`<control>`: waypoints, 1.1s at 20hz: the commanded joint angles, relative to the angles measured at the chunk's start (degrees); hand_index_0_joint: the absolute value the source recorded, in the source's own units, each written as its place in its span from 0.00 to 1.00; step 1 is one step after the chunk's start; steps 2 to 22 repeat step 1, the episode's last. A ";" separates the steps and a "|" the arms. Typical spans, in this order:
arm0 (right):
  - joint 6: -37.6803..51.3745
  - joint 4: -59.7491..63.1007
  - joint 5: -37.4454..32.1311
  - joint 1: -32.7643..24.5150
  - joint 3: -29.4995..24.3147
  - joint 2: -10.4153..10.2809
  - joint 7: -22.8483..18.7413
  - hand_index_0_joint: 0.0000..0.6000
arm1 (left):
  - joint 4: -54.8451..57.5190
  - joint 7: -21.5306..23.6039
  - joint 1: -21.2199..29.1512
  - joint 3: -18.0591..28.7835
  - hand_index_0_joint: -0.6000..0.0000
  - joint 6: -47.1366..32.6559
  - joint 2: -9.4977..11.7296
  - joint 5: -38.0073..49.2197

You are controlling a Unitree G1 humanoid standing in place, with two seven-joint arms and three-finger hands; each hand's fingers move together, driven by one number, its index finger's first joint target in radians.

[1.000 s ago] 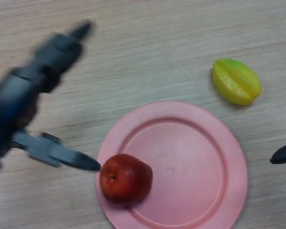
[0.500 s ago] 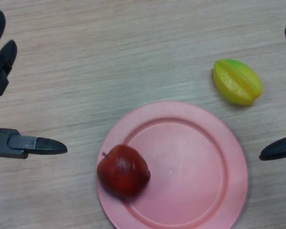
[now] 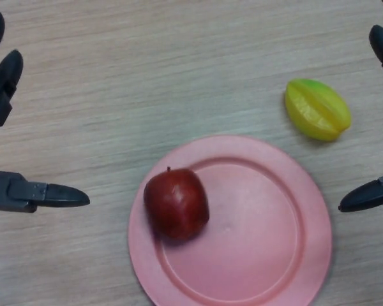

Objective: Pick up the red apple and place it on the plate

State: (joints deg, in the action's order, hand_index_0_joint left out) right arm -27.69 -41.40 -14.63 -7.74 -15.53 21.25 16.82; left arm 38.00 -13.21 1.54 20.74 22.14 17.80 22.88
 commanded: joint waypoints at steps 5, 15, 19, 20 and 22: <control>8.63 -1.40 -0.26 -1.85 -1.55 1.21 -1.25 0.00 | 5.97 0.98 0.84 6.09 1.00 -1.73 4.05 3.14; 8.63 -1.40 -0.26 -1.85 -1.55 1.21 -1.25 0.00 | 5.97 0.98 0.84 6.09 1.00 -1.73 4.05 3.14; 8.63 -1.40 -0.26 -1.85 -1.55 1.21 -1.25 0.00 | 5.97 0.98 0.84 6.09 1.00 -1.73 4.05 3.14; 8.63 -1.40 -0.26 -1.85 -1.55 1.21 -1.25 0.00 | 5.97 0.98 0.84 6.09 1.00 -1.73 4.05 3.14; 8.63 -1.40 -0.26 -1.85 -1.55 1.21 -1.25 0.00 | 5.97 0.98 0.84 6.09 1.00 -1.73 4.05 3.14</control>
